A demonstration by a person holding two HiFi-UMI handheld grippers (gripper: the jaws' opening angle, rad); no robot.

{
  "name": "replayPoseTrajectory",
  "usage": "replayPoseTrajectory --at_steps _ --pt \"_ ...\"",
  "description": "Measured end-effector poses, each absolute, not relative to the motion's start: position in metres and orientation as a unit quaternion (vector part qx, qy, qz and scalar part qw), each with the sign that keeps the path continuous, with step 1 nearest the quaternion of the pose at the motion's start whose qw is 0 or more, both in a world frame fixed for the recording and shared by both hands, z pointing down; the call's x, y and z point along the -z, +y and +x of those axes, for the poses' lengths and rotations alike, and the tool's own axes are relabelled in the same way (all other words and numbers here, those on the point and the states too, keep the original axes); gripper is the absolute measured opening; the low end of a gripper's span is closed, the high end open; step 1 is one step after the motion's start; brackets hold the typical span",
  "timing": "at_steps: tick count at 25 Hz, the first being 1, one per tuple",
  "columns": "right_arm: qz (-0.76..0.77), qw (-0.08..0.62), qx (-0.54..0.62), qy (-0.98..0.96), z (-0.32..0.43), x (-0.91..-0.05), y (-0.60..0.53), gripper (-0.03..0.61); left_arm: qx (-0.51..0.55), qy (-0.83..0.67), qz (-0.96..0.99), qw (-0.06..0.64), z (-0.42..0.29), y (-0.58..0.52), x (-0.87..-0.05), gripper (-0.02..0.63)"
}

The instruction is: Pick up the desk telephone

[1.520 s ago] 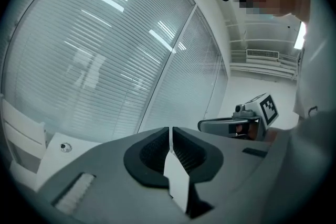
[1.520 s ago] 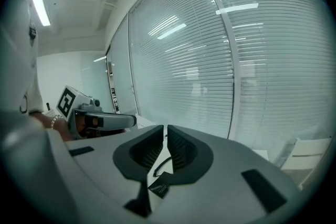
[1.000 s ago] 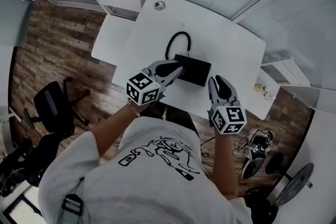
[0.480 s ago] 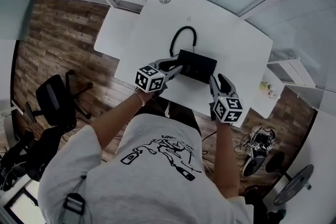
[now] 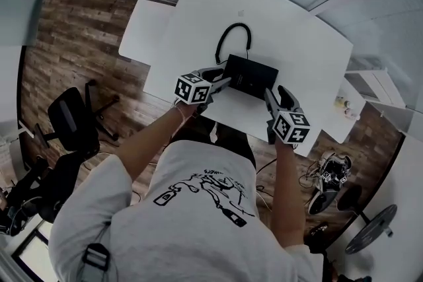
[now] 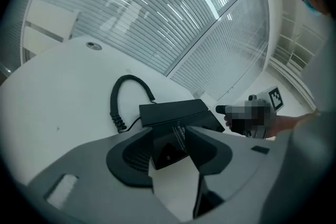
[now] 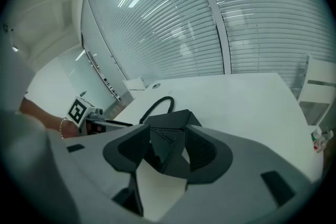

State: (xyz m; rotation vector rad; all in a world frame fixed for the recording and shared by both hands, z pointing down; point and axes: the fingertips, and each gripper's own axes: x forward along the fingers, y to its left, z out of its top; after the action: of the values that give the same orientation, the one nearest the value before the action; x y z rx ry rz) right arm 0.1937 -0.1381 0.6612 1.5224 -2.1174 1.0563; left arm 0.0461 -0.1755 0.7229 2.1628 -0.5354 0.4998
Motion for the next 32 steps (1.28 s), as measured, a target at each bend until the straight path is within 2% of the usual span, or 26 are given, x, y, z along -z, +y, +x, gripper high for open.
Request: replayPoseTrajectory --at_steps 6,21,32 --pt "0.519 0.167 -0.391 -0.742 0.192 -0.680 -0.139 0.193 -0.206 -0.218 0.843 0.446 0.047 -0.174 -0.748 0.193" --pt "0.494 0.174 -0.436 -0.732 0.185 -0.713 -0.140 0.199 -0.208 -0.208 0.829 0.476 0.052 -0.171 -0.762 0.195" --pt "0.507 0.146 -0.448 -0.722 0.184 -0.696 -0.134 0.198 -0.210 -0.209 0.820 0.490 0.051 -0.165 -0.748 0.193"
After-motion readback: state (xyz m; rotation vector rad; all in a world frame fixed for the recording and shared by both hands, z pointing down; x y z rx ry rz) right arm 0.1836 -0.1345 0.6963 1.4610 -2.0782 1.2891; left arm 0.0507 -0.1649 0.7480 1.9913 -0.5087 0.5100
